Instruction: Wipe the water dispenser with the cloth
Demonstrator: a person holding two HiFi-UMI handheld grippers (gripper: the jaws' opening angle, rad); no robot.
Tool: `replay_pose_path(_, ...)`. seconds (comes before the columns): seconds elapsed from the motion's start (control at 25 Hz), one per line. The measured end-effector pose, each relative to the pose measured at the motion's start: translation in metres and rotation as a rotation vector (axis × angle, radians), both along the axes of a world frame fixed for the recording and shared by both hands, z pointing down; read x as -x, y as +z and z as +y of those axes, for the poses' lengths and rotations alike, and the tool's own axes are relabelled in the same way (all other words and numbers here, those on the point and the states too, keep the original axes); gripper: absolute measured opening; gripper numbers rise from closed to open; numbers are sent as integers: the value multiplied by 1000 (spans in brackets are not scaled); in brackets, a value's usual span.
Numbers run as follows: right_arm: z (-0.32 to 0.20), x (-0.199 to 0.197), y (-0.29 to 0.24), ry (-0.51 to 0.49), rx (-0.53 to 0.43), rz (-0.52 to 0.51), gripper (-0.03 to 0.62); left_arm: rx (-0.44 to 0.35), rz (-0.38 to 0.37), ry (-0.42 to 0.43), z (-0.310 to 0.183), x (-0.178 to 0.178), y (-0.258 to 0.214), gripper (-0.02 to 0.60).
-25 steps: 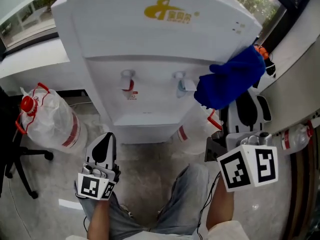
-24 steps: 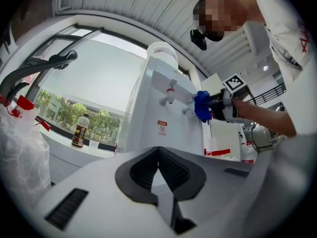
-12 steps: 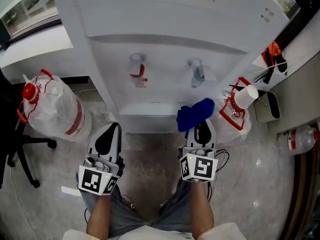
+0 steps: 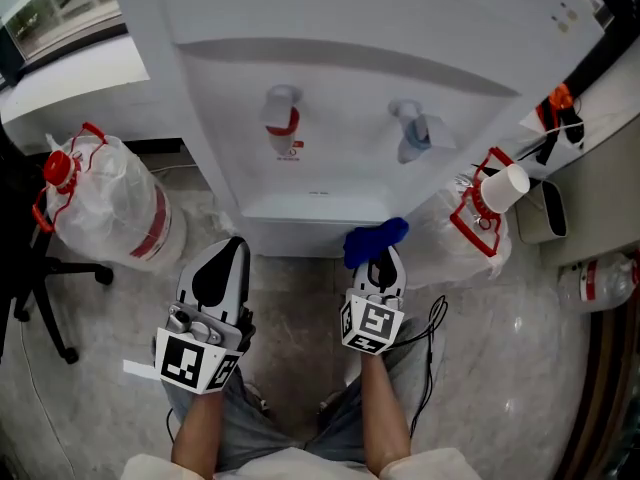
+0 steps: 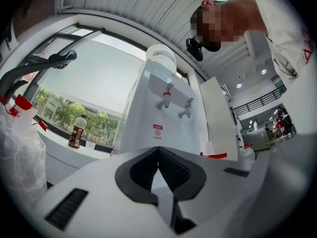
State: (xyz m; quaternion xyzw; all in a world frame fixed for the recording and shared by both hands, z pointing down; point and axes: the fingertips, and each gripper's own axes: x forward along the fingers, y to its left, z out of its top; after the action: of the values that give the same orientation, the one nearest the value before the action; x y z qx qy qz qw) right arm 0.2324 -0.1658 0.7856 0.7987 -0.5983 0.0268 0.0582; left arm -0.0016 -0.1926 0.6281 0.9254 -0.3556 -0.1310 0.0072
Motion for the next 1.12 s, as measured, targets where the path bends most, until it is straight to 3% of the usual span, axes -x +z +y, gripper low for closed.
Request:
replay_pose_path(0.16, -11, 33, 9, -32, 6, 26, 95, -7, 6, 7, 4, 0, -3, 11)
replay_pose_path(0.32, -30, 88, 11, -135, 3, 79, 95, -12, 7, 9, 9, 4, -6, 11)
replay_pose_path(0.6, -61, 197, 35, -354, 32, 58, 95, -20, -1, -29, 13, 25, -9, 11)
replay_pose_path(0.72, -66, 224, 58, -400, 85, 37, 95, -18, -6, -38, 13, 31, -9, 11)
replay_pose_path(0.88, -68, 212, 82, -366, 110, -1, 95, -11, -5, -38, 13, 35, -8, 11)
replay_pose_path(1.12, -52, 149, 117, -228, 170, -13, 95, -18, 23, -8, 15, 24, -13, 11)
